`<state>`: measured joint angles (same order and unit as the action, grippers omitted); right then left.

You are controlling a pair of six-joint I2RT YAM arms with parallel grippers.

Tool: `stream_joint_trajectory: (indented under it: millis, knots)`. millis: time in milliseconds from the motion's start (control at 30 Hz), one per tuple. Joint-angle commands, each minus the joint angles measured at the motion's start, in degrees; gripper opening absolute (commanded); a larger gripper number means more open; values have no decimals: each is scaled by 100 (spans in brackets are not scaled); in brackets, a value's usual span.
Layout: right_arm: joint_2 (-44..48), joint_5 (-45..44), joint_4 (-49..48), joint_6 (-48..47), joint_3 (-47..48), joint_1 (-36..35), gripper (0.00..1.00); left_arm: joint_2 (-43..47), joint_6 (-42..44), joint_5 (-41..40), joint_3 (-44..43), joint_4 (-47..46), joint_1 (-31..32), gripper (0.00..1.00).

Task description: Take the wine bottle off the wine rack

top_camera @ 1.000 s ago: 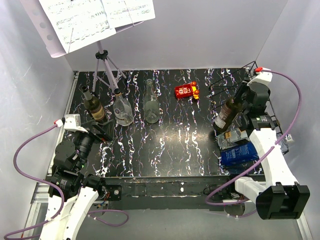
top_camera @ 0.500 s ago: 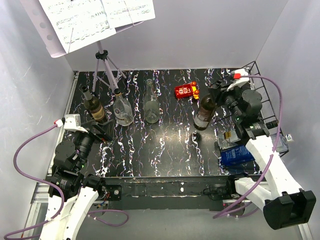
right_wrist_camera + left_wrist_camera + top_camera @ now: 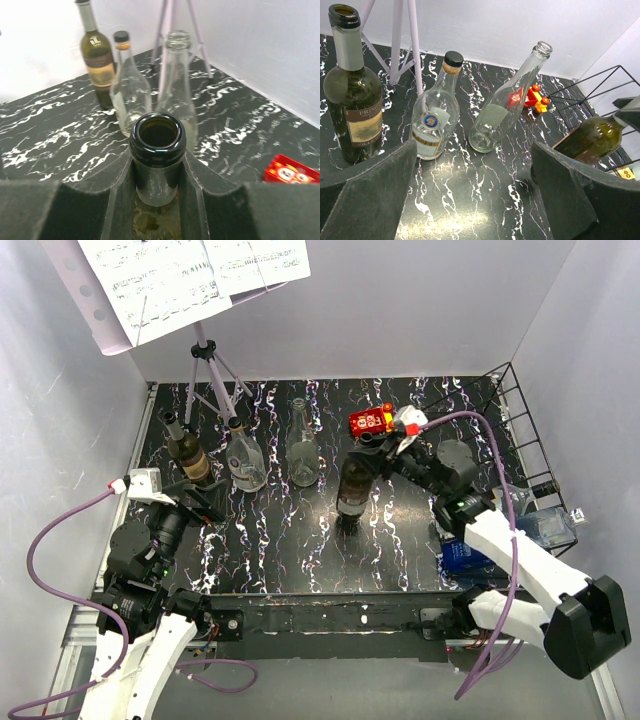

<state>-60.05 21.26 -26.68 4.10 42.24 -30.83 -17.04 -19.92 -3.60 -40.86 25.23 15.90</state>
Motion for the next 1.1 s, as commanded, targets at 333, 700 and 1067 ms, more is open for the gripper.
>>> stream_joint_trajectory:
  millis: [333, 700, 1067]
  knots:
    - [-1666, 159, -1946, -252, 1461, -1592, 1, 78, 41, -430, -97, 165, 27, 98]
    - [-3547, 37, -2096, -252, 3289, -2576, 1, -247, -504, -826, -1906, 754, 45, 98]
    - [-5296, -148, -1859, -146, 5302, -3183, 1, -256, -451, -1091, -3094, 1221, 53, 98]
